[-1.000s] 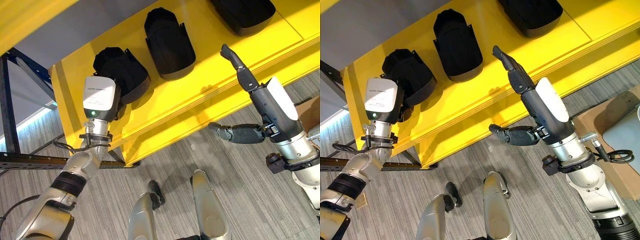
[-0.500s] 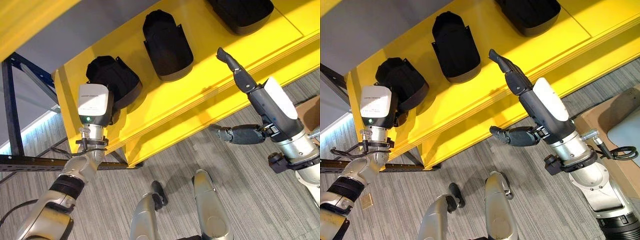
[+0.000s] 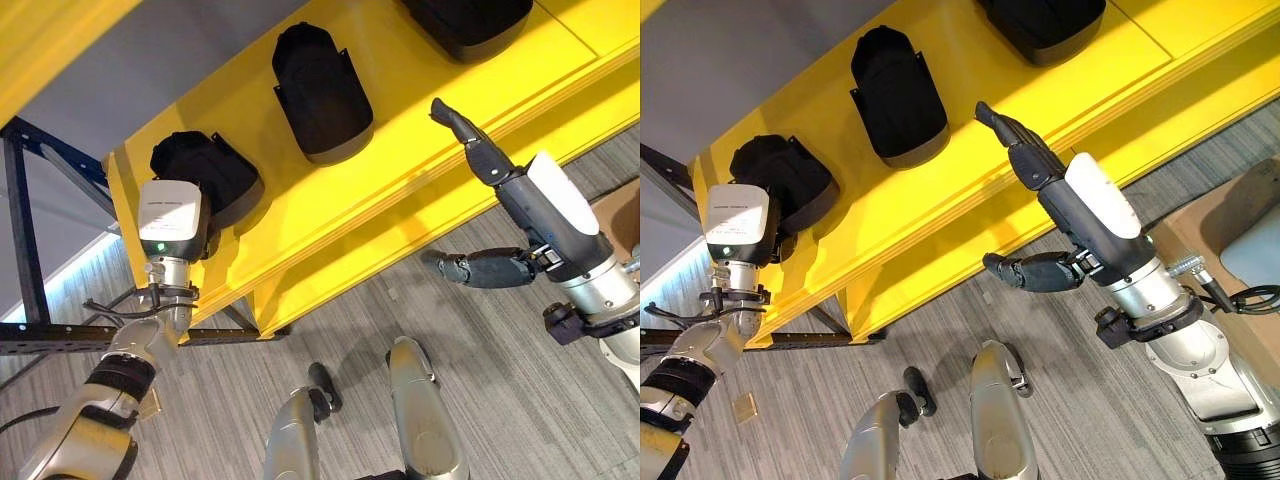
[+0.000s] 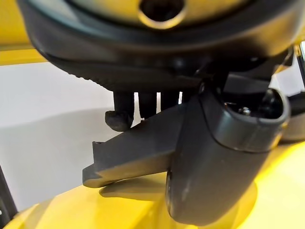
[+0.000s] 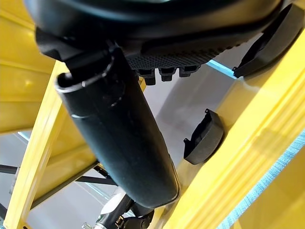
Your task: Move parts from the plastic box to the shelf.
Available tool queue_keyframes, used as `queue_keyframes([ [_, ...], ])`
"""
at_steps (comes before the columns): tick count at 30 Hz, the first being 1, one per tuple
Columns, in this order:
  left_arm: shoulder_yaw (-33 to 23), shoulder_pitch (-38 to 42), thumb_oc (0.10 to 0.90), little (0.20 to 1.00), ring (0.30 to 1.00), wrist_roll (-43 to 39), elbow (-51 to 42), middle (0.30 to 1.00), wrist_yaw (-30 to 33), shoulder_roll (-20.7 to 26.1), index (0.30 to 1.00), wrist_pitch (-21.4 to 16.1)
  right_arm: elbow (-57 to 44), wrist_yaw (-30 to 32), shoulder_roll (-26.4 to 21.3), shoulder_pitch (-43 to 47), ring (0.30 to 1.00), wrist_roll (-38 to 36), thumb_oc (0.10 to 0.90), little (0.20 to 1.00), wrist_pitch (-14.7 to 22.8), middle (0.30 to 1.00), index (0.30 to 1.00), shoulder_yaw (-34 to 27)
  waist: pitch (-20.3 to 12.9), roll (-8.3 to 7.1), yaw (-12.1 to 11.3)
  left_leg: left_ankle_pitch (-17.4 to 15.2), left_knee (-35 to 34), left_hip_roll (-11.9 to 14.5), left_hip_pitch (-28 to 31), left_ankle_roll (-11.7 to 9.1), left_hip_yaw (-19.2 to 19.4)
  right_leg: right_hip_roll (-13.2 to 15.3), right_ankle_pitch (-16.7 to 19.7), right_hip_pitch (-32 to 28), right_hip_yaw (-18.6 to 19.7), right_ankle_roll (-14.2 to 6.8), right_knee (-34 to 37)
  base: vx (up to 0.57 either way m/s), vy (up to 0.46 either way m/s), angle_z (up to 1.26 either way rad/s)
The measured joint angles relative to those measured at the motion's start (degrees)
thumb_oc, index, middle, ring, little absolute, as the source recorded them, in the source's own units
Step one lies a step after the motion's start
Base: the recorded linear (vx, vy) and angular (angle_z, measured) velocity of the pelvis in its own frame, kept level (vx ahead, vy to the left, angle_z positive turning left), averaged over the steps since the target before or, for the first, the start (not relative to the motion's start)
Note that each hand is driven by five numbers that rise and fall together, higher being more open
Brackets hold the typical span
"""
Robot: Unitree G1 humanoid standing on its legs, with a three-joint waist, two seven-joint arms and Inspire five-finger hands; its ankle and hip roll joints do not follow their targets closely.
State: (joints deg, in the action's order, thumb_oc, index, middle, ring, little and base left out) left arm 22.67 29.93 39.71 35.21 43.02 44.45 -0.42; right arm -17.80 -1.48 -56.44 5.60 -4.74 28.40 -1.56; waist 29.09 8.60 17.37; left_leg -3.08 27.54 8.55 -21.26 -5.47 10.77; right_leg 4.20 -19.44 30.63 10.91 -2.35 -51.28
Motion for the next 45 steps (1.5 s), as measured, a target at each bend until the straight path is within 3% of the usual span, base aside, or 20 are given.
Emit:
queue_keyframes([
  [13,2.5,0.9,0.400,0.300,0.300,2.2,5.1,0.300,-2.2,3.2,0.300,-1.1,0.0,-1.8,-3.0,0.0,1.000,-0.9,0.900,1.000,-0.1,1.000,1.000,-0.6,-0.1,1.48,1.5,0.4,-1.0,-0.8,0.9,-0.3,0.6,-0.1,-0.2,0.9,1.3,0.2,-1.2,0.02,0.059,-0.04],
  [45,6.7,3.1,0.400,0.300,0.300,5.8,6.7,0.300,-2.6,9.2,0.300,-5.4,0.0,-1.7,-7.6,-0.1,1.000,-2.3,0.900,1.000,-0.3,1.000,1.000,-1.6,-0.1,1.49,3.1,-0.2,-2.1,-0.9,1.1,-1.1,3.3,-0.7,-0.2,2.9,3.8,-0.2,-1.1,0.02,0.031,-0.04],
])
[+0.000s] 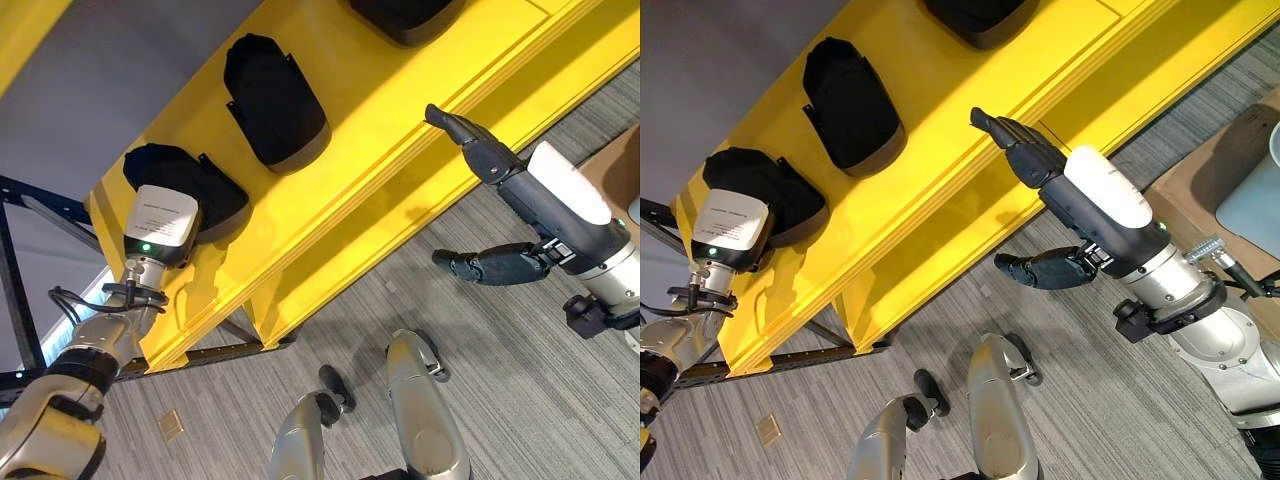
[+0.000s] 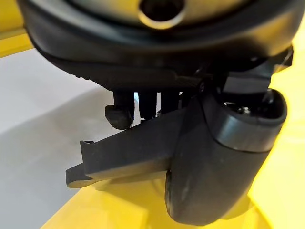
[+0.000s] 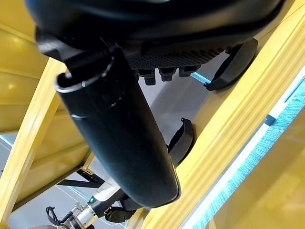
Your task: Move parts from the plastic box to the shelf.
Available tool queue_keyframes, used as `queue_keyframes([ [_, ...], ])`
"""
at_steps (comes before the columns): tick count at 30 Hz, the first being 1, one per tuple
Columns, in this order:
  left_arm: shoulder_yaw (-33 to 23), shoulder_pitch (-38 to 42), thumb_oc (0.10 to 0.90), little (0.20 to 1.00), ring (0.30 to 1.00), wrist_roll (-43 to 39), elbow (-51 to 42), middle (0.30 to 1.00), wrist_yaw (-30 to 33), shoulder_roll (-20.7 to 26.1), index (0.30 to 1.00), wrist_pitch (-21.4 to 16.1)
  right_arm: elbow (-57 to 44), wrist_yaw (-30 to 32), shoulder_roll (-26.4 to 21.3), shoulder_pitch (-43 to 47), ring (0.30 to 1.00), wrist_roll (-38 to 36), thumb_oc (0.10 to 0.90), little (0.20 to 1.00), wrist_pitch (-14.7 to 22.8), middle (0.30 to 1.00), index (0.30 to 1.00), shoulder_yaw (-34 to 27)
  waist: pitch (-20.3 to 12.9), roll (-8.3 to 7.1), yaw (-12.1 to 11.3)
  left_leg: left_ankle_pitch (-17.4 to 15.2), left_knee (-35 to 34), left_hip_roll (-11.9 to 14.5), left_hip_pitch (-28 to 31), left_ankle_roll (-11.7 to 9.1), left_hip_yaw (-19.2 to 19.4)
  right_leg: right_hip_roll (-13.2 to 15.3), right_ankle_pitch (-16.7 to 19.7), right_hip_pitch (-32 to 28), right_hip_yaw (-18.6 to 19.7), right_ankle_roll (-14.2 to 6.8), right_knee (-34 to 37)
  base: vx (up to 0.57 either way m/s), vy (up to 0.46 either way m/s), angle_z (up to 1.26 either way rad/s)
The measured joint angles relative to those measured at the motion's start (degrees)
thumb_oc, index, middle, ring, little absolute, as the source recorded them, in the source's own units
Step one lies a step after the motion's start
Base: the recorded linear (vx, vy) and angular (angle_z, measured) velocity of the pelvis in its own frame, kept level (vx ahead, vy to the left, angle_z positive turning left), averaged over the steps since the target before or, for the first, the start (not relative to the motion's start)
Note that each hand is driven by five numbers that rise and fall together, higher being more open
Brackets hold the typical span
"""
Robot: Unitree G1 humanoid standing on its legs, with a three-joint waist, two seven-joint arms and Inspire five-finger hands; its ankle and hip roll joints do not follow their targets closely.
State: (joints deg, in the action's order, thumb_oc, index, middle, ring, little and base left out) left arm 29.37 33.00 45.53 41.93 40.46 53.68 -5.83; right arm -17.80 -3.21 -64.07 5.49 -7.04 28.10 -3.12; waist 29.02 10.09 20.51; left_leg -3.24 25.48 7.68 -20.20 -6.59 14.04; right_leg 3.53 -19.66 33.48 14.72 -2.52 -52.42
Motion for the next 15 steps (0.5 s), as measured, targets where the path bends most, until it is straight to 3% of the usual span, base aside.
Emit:
queue_keyframes([
  [12,-0.6,0.2,0.400,0.300,0.300,-0.4,-0.5,0.300,-2.1,2.6,0.300,1.3,0.0,0.3,-0.5,0.1,1.000,-2.0,0.900,1.000,-0.9,1.000,1.000,0.0,-0.1,0.15,-0.9,-0.4,0.3,0.1,-1.2,-0.4,-0.2,-0.5,1.1,1.8,-0.3,0.1,1.2,0.01,0.015,-0.08],
  [15,-0.6,0.2,0.400,0.300,0.300,-1.4,0.5,0.300,-2.9,3.0,0.300,2.6,0.0,0.8,-0.9,0.2,1.000,-2.2,0.900,1.000,-1.0,1.000,1.000,0.0,-0.1,0.20,0.1,-0.7,-0.2,-0.4,-1.2,-0.1,0.0,0.1,1.4,1.9,-0.2,-0.1,1.9,-0.07,0.027,-0.12],
])
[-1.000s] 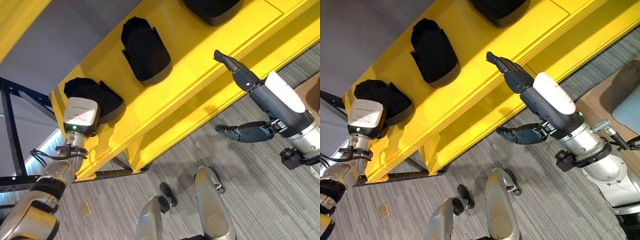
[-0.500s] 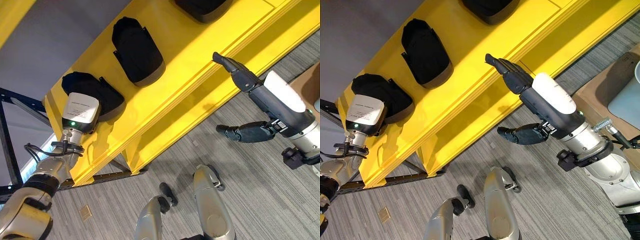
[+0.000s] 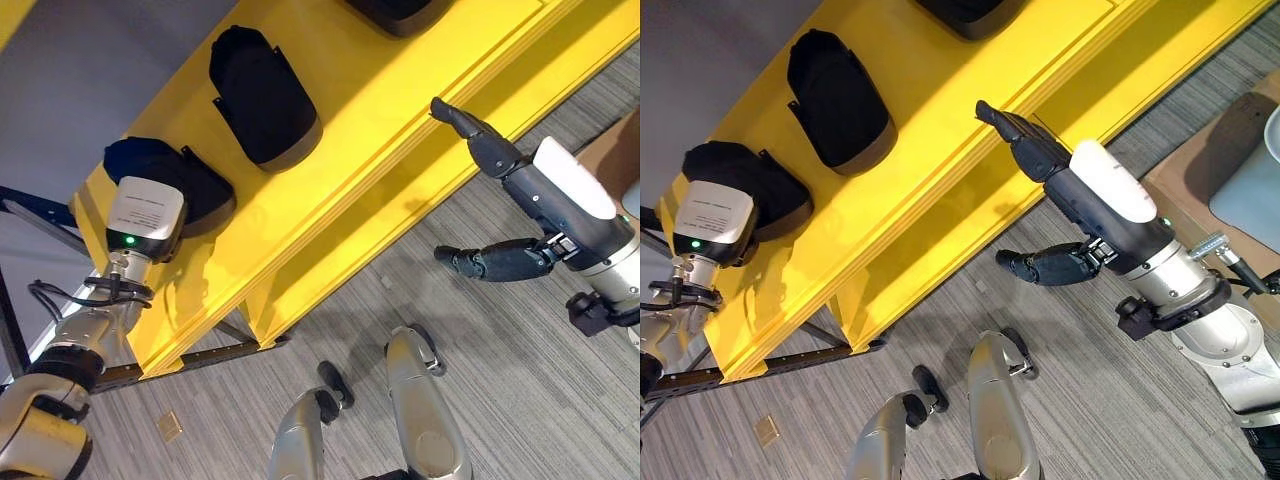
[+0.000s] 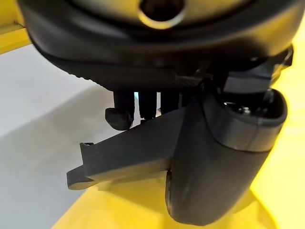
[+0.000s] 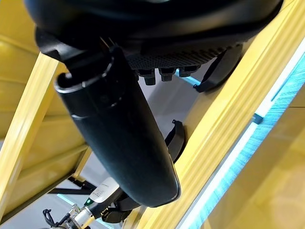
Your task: Move parts from the plastic box to the shelf.
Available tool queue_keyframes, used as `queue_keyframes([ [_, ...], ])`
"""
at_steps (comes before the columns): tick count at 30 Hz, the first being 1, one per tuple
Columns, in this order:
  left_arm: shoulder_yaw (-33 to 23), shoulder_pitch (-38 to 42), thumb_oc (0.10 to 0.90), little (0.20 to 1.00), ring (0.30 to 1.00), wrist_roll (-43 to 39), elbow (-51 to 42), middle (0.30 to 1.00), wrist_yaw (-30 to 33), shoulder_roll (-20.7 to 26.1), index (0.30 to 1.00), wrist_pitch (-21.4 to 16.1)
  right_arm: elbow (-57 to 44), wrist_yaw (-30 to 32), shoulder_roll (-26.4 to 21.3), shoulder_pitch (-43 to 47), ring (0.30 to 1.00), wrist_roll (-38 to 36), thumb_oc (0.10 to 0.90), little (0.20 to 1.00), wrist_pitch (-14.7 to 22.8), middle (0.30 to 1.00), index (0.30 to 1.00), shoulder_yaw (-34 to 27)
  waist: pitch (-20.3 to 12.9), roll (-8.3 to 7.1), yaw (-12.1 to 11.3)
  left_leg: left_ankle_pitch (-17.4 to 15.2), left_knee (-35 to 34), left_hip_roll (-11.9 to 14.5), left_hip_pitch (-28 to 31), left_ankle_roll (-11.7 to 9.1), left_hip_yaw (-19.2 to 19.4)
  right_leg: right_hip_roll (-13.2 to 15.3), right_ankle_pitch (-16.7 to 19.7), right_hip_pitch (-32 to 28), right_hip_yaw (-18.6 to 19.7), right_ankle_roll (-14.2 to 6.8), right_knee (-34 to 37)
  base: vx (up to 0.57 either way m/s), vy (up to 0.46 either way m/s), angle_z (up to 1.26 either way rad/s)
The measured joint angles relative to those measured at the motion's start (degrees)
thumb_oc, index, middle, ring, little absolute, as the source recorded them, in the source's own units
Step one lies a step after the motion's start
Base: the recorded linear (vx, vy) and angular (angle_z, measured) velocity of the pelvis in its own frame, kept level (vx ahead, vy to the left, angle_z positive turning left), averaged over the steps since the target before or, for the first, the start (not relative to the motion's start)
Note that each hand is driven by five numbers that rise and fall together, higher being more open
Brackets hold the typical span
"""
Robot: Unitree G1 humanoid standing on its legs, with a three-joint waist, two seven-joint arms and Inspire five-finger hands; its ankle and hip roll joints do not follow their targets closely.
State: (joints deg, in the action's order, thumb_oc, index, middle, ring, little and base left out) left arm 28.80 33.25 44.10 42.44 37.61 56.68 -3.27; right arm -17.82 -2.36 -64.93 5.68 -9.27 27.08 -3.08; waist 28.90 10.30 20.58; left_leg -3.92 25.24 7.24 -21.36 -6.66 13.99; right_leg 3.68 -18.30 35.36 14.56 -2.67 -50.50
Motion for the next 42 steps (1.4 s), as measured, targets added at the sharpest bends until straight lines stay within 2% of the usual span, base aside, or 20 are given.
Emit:
queue_keyframes([
  [2,0.0,0.5,0.400,0.300,0.300,-0.6,0.6,0.300,-1.0,0.6,0.300,0.8,0.0,0.3,-0.3,0.0,1.000,0.0,0.900,1.000,-0.2,1.000,1.000,0.2,0.0,0.02,-0.2,0.6,-0.2,-0.3,-0.2,-0.2,0.0,0.9,1.1,0.4,-1.2,0.0,0.7,0.02,0.004,-0.11],
  [17,-1.3,-0.3,0.400,0.300,0.300,-0.5,2.1,0.300,-2.1,1.2,0.300,0.6,0.0,3.1,-0.9,-0.2,1.000,-0.5,0.900,1.000,-0.6,1.000,1.000,0.2,0.0,0.03,-0.3,0.2,-0.5,-0.8,-0.5,0.1,0.6,1.7,1.9,0.1,-1.1,-0.8,3.1,0.00,0.001,-0.01],
  [30,-2.1,-3.1,0.400,0.300,0.300,5.8,2.2,0.300,-0.4,5.4,0.300,-1.8,0.0,4.5,-2.6,-0.7,1.000,-1.6,0.900,1.000,-0.6,1.000,1.000,0.2,0.0,0.06,-0.4,0.1,-0.7,-0.9,-0.6,0.3,0.7,1.9,2.0,0.2,-1.1,-0.9,3.6,0.00,0.000,0.00],
  [32,-2.1,-3.2,0.400,0.300,0.300,6.3,2.3,0.300,0.4,6.1,0.300,-3.2,0.0,4.8,-3.0,-0.7,1.000,-2.1,0.900,1.000,-0.6,1.000,1.000,0.2,0.0,0.07,-0.5,0.1,-0.8,-1.0,-0.6,0.3,0.7,2.0,2.0,0.2,-1.1,-0.9,3.6,0.00,0.000,0.00],
  [42,-2.2,-5.8,0.400,0.300,0.300,6.2,-0.2,0.300,2.0,7.7,0.300,-4.8,0.0,6.2,-3.4,-0.7,1.000,-2.2,0.900,1.000,-0.6,1.000,1.000,0.1,-0.1,0.09,-1.1,0.3,-1.1,-1.5,-0.6,0.6,0.7,2.6,2.2,0.1,-1.1,-1.2,4.0,0.00,0.000,0.00],
])
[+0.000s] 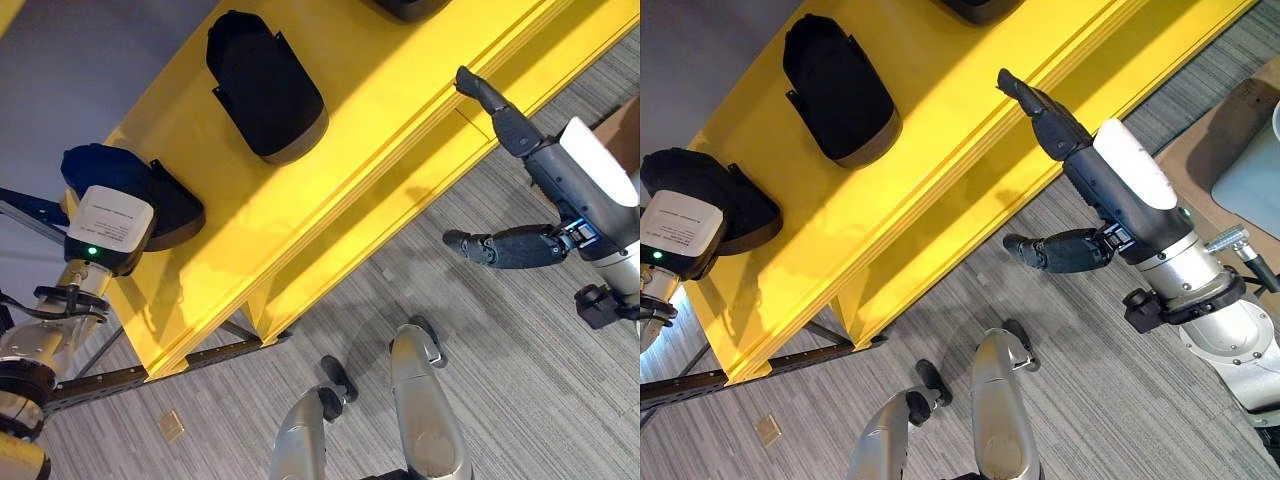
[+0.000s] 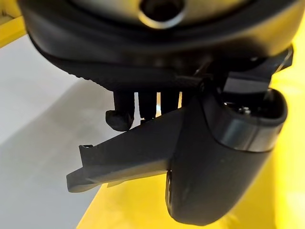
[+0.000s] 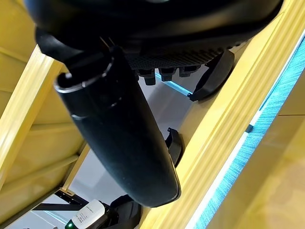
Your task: Move parts from the plastic box to the shelf.
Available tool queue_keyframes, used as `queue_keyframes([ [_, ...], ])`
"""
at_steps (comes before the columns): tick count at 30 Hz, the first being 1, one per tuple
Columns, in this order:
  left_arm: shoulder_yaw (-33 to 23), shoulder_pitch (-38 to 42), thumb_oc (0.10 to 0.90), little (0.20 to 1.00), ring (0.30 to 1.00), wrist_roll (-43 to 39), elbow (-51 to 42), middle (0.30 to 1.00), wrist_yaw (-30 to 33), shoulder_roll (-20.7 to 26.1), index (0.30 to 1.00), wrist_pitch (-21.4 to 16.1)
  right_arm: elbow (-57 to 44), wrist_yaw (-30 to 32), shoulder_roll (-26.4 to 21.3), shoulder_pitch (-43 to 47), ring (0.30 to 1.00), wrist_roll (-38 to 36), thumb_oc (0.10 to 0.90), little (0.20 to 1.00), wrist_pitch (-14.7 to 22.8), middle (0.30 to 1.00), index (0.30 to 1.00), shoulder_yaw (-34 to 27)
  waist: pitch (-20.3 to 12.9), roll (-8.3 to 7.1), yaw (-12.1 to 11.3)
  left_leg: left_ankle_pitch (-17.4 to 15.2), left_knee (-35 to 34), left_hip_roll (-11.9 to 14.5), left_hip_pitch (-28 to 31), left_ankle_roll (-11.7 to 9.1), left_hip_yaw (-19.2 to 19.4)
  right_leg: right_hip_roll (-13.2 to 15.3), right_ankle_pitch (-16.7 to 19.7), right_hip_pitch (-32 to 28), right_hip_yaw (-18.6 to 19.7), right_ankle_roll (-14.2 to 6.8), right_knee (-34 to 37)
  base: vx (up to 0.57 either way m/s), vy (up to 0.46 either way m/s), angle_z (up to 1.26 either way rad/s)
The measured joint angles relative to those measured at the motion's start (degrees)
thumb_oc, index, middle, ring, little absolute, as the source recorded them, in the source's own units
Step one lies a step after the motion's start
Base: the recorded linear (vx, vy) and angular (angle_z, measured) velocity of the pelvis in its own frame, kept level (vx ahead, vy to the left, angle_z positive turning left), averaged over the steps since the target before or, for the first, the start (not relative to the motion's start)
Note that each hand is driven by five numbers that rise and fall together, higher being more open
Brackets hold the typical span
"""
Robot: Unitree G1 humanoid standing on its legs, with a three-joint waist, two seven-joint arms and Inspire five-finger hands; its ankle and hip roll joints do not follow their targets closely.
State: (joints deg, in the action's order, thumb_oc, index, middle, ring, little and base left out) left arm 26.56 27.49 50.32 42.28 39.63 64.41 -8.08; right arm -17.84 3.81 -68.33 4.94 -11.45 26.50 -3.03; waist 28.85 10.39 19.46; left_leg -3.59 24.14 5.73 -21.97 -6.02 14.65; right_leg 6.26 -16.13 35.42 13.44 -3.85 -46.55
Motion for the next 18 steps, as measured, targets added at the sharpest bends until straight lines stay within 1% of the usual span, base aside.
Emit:
queue_keyframes([
  [1,0.0,0.0,0.400,0.300,0.300,0.1,0.0,0.300,0.2,0.0,0.300,-0.3,0.0,0.0,0.0,0.0,1.000,0.0,0.900,1.000,0.0,1.000,1.000,0.0,0.0,0.00,-0.2,0.0,0.0,0.0,0.0,0.0,0.0,0.0,0.0,0.0,0.0,0.0,0.0,0.00,0.000,0.00],
  [2,0.0,0.0,0.814,0.879,0.879,0.1,0.0,0.879,0.3,0.0,0.879,-0.8,0.0,0.0,0.0,0.0,1.000,0.0,0.900,1.000,0.0,1.000,1.000,0.0,0.0,0.00,-0.4,0.0,0.0,0.0,0.0,0.0,0.0,0.0,0.0,0.0,0.0,-0.1,0.0,0.00,0.000,0.00],
  [3,0.0,0.1,0.900,1.000,1.000,0.1,-0.1,1.000,0.3,0.0,1.000,-0.8,0.0,0.0,0.0,0.0,1.000,0.0,0.900,1.000,0.0,1.000,1.000,0.0,0.0,0.00,-0.4,0.0,0.0,0.0,0.0,0.0,0.0,0.0,0.1,0.0,0.0,-0.1,0.1,0.00,0.000,0.00],
  [7,0.0,0.2,0.900,1.000,1.000,0.7,-0.1,1.000,0.9,0.0,1.000,-1.9,0.0,0.0,0.0,0.0,1.000,0.0,0.900,1.000,0.0,1.000,1.000,0.0,0.0,0.00,-0.6,0.0,-0.1,0.0,-0.1,0.1,0.0,0.1,0.1,0.0,0.0,-0.1,0.2,0.00,0.000,0.00],
  [12,0.3,-1.4,0.900,1.000,1.000,-0.6,-0.3,1.000,-0.9,0.0,1.000,-3.0,0.0,0.0,0.0,0.0,1.000,0.0,0.900,1.000,0.0,1.000,1.000,0.0,0.0,0.00,-0.6,0.0,-0.1,0.0,-0.1,0.1,0.0,0.1,0.1,0.0,0.0,-0.2,0.2,0.00,-0.024,0.00],
  [15,0.3,-1.5,0.900,1.000,1.000,-0.7,-0.1,1.000,-1.7,0.0,1.000,-4.9,0.0,0.4,0.0,-0.5,1.000,0.0,0.900,1.000,0.0,1.000,1.000,0.0,0.0,-0.01,-0.9,0.1,0.0,-0.1,-0.1,0.1,-0.3,0.1,0.1,-0.1,-0.2,-0.2,0.2,0.01,-0.027,0.03],
  [18,0.4,-1.6,0.900,1.000,1.000,-0.7,0.0,1.000,-1.7,0.0,1.000,-5.2,0.0,0.5,0.0,-0.5,1.000,0.0,0.900,1.000,0.1,1.000,1.000,0.0,0.0,-0.01,-0.9,0.1,0.0,-0.2,-0.1,0.2,-0.3,0.3,0.1,-0.2,-0.2,-0.2,0.2,0.00,-0.006,0.01],
])
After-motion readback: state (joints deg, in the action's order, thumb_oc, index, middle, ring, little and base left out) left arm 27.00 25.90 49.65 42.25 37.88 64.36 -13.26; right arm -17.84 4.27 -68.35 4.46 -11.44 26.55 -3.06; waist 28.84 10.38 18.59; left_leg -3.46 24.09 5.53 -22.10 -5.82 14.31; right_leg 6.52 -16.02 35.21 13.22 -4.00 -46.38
